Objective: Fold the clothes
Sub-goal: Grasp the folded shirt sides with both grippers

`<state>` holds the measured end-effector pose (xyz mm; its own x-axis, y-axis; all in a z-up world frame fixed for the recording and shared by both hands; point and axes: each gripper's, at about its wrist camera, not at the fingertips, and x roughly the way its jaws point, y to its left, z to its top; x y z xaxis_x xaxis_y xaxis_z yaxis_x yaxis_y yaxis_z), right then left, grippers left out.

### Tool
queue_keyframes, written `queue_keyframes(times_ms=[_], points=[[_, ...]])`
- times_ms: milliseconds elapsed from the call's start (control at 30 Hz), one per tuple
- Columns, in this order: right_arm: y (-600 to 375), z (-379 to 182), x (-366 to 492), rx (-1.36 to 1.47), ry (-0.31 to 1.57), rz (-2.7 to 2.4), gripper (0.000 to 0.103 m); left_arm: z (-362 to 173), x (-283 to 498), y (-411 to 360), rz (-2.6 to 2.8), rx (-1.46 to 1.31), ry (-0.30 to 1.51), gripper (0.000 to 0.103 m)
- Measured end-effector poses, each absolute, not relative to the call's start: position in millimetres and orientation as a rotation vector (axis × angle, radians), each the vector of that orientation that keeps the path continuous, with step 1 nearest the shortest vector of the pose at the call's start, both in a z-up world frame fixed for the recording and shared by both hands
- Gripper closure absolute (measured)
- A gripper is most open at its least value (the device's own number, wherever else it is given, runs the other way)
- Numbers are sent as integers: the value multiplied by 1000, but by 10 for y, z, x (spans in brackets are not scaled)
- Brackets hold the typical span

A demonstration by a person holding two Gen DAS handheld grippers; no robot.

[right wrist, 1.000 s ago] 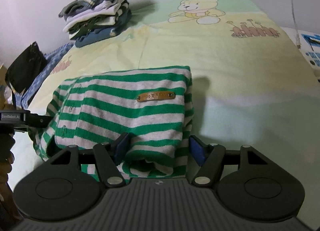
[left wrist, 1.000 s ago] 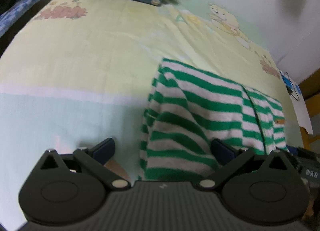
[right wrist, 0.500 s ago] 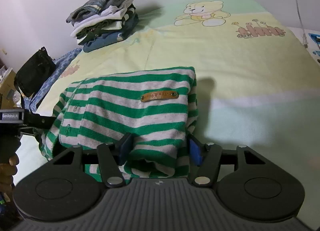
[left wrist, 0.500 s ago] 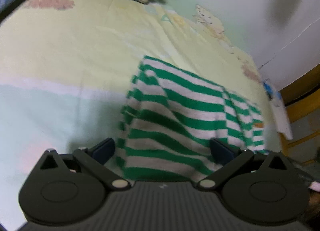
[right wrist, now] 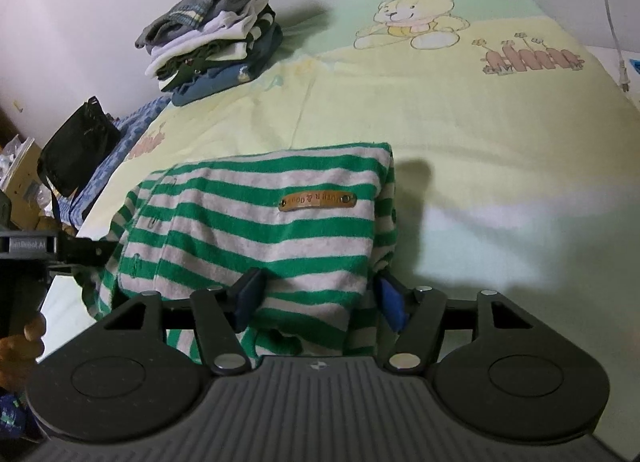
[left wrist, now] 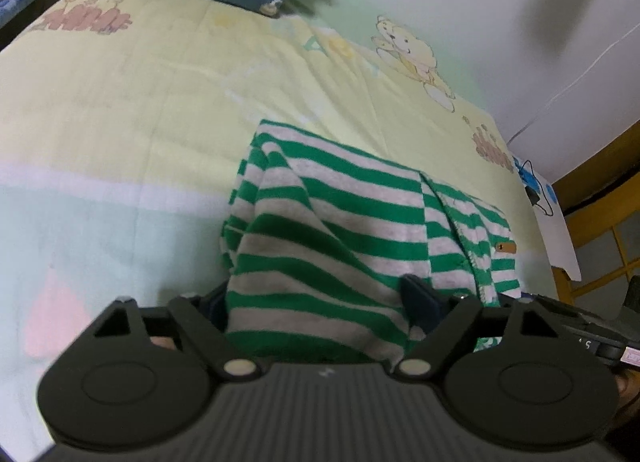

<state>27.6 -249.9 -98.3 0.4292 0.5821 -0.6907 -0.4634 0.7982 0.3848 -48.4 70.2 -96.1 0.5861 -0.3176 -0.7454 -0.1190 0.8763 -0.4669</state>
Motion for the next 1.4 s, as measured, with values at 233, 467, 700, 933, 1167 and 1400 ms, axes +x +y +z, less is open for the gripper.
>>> queue_keyframes(times_ms=[233, 467, 700, 933, 1167, 1400], points=[[-2581, -993, 255, 241, 942, 642, 39, -982, -466, 774, -132, -568, 939, 14], [-2444, -964, 286, 184, 949, 649, 41, -962, -414, 686, -110, -491, 932, 17], [-2447, -956, 247, 186, 933, 640, 59, -863, -450, 557, -65, -421, 910, 48], [-2423, -812, 217, 154, 890, 665, 68, -656, -482, 565, -38, -402, 882, 76], [-2423, -659, 210, 182, 850, 684, 69, -423, -535, 477, -47, -341, 803, 77], [-2449, -807, 251, 163, 889, 672, 66, -721, -475, 525, -20, -362, 874, 70]])
